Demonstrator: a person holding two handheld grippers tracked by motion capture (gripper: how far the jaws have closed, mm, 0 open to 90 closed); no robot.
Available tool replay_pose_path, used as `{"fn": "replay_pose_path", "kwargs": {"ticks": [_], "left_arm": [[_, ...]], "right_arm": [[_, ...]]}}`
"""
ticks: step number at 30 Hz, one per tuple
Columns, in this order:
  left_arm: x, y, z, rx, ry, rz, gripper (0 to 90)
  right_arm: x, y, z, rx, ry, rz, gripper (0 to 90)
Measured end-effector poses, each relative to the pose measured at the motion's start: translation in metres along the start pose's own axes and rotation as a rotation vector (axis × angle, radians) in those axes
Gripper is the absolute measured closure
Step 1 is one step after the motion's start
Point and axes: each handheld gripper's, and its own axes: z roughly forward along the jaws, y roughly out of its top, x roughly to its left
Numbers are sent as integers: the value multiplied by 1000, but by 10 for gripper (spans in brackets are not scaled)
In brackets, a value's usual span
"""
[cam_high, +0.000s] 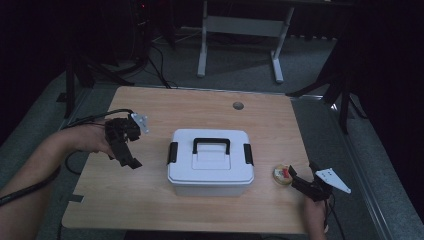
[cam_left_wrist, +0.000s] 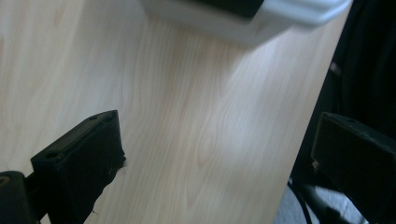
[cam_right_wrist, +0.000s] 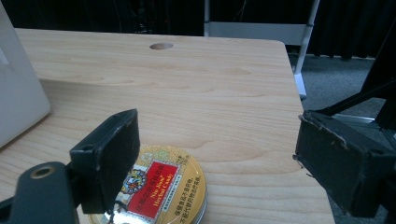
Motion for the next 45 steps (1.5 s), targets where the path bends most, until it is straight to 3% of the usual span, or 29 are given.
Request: {"fn": "replay_pose_path", "kwargs": {"ticks": [4,11,25,38,45], "left_arm": [[-4,15,4,52,8,26,14],[-6,36,7,96,-8,55,14],[-6,79,18,135,-22,133,29],[-6,106,27,139,-35,182,31],[-6,121,35,171,-41,210,31]], "right_arm": [[1,0,0,5,0,-8,134],[1,0,0,5,2,-6,134],[0,0,0,0,3,-3,134],[0,0,0,-2,5,-6,134],[0,0,-1,-3,5,0,134]]}}
